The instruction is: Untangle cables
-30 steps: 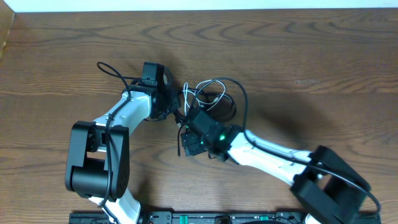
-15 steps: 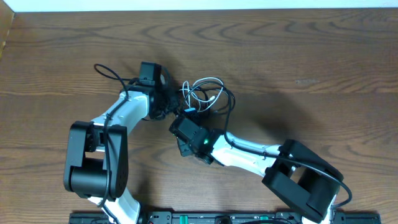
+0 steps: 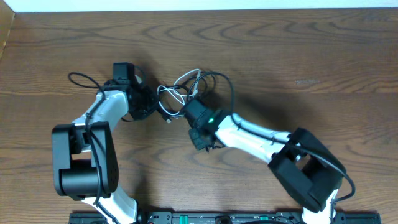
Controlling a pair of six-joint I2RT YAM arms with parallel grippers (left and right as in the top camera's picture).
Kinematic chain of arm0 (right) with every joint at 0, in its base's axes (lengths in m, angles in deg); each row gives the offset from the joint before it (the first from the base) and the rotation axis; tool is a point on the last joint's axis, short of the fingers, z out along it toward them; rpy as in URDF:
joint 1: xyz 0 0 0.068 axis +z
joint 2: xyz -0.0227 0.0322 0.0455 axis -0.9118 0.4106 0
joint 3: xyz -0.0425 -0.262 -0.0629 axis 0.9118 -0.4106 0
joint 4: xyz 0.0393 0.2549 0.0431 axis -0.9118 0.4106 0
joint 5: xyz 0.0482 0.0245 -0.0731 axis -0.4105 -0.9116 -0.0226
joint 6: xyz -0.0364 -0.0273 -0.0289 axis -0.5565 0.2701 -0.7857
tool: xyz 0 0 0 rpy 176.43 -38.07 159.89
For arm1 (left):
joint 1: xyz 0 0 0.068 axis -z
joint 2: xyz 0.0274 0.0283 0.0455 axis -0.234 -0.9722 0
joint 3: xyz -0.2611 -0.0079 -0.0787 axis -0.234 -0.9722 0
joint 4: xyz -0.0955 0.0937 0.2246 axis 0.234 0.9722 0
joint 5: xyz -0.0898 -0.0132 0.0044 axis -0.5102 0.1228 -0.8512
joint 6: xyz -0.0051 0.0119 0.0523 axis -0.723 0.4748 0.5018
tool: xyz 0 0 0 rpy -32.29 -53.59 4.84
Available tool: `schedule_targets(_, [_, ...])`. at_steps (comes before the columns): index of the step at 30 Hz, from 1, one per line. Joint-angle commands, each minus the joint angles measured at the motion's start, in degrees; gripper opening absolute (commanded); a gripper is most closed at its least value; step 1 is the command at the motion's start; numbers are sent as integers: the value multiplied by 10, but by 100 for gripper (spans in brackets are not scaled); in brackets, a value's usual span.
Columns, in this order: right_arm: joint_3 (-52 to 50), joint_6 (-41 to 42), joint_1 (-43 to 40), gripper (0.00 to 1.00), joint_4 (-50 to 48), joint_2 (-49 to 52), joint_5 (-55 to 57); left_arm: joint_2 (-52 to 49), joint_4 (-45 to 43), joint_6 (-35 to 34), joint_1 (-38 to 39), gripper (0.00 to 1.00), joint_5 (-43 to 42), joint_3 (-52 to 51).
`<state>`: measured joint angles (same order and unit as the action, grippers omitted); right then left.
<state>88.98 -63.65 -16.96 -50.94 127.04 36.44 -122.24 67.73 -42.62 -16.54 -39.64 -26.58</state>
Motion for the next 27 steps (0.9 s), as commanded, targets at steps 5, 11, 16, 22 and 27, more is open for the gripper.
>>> schedule_targets(5, [-11,-88,-113,1,74,27,-5,-8,14,0,-56,7,25,-7])
schedule_targets(11, [-12,-109,-220,1,133,28,148,-8,15,0,-67,7,26,-7])
schedule_targets(16, [-12,-109,-317,1,108,34,186,-8,17,0,-67,7,26,-7])
schedule_targets(22, [-12,-108,-427,1,88,48,177,-8,17,0,-67,8,25,-7])
schedule_targets(27, [-18,-109,-482,1,87,56,177,-8,17,0,-67,8,25,-7])
